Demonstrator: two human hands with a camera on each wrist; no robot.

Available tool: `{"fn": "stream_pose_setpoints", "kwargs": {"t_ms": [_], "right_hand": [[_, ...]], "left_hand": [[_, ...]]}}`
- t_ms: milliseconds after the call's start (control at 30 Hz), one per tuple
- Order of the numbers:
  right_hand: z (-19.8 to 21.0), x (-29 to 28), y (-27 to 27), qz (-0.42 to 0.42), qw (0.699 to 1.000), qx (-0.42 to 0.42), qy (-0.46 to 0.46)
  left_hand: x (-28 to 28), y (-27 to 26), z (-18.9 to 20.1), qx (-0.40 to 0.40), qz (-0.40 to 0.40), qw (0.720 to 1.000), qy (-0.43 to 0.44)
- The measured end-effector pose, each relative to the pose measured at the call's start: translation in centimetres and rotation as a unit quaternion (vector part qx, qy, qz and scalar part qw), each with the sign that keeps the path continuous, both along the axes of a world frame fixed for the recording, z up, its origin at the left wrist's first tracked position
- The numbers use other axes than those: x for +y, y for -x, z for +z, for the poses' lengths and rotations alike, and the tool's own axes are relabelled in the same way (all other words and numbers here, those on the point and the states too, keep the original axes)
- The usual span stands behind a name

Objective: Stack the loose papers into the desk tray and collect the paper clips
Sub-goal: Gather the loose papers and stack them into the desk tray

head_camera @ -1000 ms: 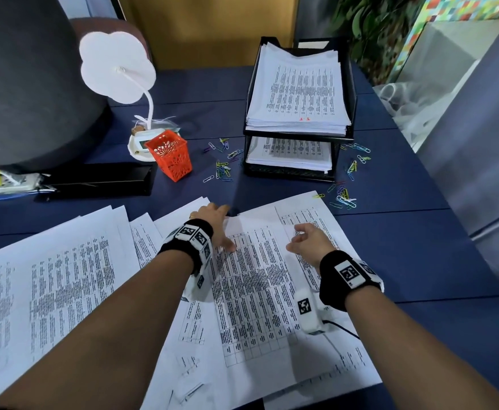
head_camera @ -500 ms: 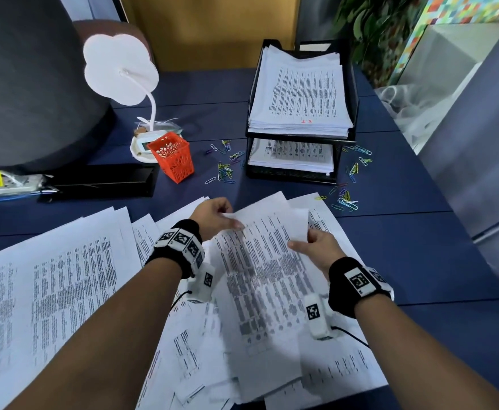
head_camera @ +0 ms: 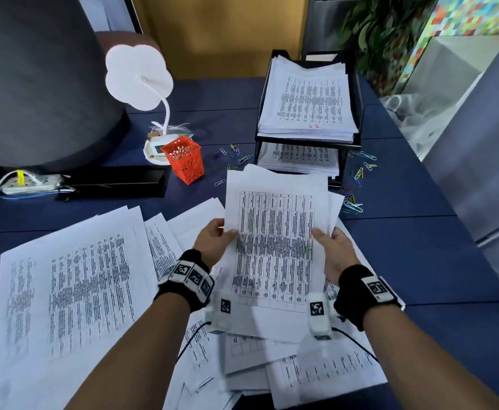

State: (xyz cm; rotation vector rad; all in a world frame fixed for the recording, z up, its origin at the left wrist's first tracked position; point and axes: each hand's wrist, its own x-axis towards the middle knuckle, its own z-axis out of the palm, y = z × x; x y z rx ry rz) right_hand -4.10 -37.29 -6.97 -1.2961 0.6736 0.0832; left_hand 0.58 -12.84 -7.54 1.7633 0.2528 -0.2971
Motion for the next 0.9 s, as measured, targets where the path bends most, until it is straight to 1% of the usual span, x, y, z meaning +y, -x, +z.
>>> {"fn": "stream_pose_setpoints", "kwargs": {"t_ms": [100,167,267,333,400,467,533,600,667,767,900], "right_hand": [[0.0,0.4,0.3,0.003,0.999,0.015,0.047],[0.4,0.7,0.2,0.014,0.998,0.009,0.059],[2.2,1.5,-0.5,0.027,0.997,-0.048,0.056],[4.1,2.5,-1.1,0.028,0.994,-0.089,0.061],[6.1,3.5,-1.6,0.034,0.986,-0.136,0.087],[8.1,4.6,-1.9,0.038,0.974,-0.185,0.124],[9.4,5.5,-1.9,0.039,0.964,-0.218,0.15],[9.7,6.1,-1.8,0.036,0.96,-0.236,0.149],[9.7,6.6,-1.3,0.034,0.964,-0.22,0.148],[8.5,6.9,-1.2,0.047,0.97,-0.169,0.165],[7.1,7.1,-1.1,0.07,0.973,-0.127,0.179]], "left_hand": [[0.0,0.5,0.6,-0.036,0.034,0.998,0.033],[0.3,0.4,0.9,-0.05,0.046,0.997,0.04],[0.8,0.1,2.1,-0.059,0.029,0.998,0.023],[0.8,0.0,3.4,-0.099,0.021,0.995,-0.013],[0.8,-0.1,5.1,-0.16,0.064,0.983,-0.063],[0.9,-0.2,6.9,-0.21,0.107,0.97,-0.062],[1.2,-0.2,7.9,-0.233,0.134,0.962,-0.054],[1.6,-0.1,8.0,-0.236,0.139,0.961,-0.037],[2.0,0.1,7.4,-0.226,0.135,0.965,-0.003],[2.4,0.3,6.5,-0.202,0.138,0.969,0.025],[2.3,0.5,5.5,-0.189,0.126,0.973,0.026]]}}
